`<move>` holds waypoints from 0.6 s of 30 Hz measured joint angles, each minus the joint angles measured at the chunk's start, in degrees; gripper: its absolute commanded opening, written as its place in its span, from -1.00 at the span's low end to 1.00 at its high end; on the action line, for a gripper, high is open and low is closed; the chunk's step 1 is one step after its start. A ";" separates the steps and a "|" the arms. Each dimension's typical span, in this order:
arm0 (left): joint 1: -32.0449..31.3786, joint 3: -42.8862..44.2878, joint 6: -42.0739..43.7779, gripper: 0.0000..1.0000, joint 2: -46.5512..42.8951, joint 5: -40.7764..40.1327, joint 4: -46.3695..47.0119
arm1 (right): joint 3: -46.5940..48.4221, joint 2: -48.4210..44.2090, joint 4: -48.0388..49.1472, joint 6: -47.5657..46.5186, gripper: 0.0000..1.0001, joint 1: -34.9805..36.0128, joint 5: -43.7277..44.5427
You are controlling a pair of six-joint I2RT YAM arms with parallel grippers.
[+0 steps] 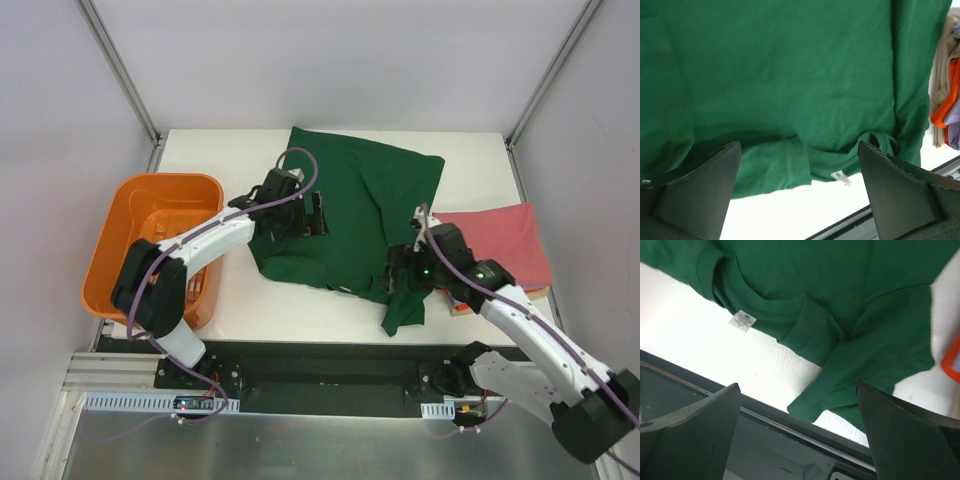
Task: Fold and stack the t-shirts
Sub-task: Flatten out the tshirt
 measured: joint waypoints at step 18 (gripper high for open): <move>-8.70 2.19 3.85 0.20 14.99 6.75 0.90 | -5.14 16.74 2.56 7.82 0.78 10.95 14.10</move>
